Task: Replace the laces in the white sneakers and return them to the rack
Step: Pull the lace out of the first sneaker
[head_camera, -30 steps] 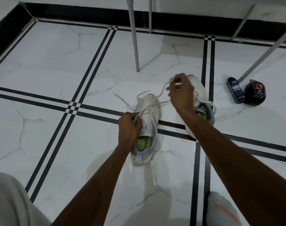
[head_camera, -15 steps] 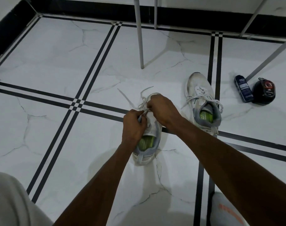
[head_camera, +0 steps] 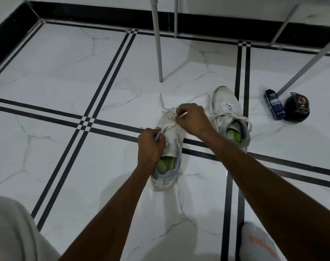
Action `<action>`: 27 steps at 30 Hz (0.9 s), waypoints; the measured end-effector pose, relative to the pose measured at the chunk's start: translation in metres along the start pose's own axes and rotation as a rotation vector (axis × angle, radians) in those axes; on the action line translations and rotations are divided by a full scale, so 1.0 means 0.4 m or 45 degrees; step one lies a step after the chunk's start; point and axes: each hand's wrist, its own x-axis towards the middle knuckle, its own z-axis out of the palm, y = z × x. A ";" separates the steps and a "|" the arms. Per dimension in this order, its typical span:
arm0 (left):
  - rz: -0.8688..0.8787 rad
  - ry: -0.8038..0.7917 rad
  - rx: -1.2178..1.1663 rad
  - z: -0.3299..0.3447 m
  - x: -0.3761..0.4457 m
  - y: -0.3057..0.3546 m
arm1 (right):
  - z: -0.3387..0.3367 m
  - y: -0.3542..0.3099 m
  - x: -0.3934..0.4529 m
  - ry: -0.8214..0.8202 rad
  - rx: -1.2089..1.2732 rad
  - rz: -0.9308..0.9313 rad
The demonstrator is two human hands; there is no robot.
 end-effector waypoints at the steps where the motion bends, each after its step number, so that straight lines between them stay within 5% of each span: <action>1: -0.006 0.000 -0.004 0.001 0.001 -0.002 | 0.020 -0.002 -0.012 -0.062 -0.084 -0.027; 9: 0.020 0.030 -0.022 -0.002 -0.001 0.003 | 0.093 -0.029 -0.022 -0.216 -0.695 -0.245; 14: 0.031 -0.001 0.003 -0.001 -0.001 -0.003 | 0.093 -0.022 -0.016 -0.293 -0.812 -0.418; 17: 0.020 -0.020 0.023 -0.005 -0.002 -0.004 | 0.061 -0.009 -0.006 -0.200 -0.496 -0.306; 22: -0.091 -0.012 0.032 -0.008 -0.010 -0.001 | -0.157 0.069 0.067 0.801 0.267 0.345; 24: -0.096 -0.014 0.006 -0.007 -0.012 0.002 | -0.196 0.063 0.066 0.804 0.332 0.363; 27: -0.109 -0.030 -0.003 -0.002 -0.003 0.013 | -0.159 0.034 0.034 0.475 0.384 0.318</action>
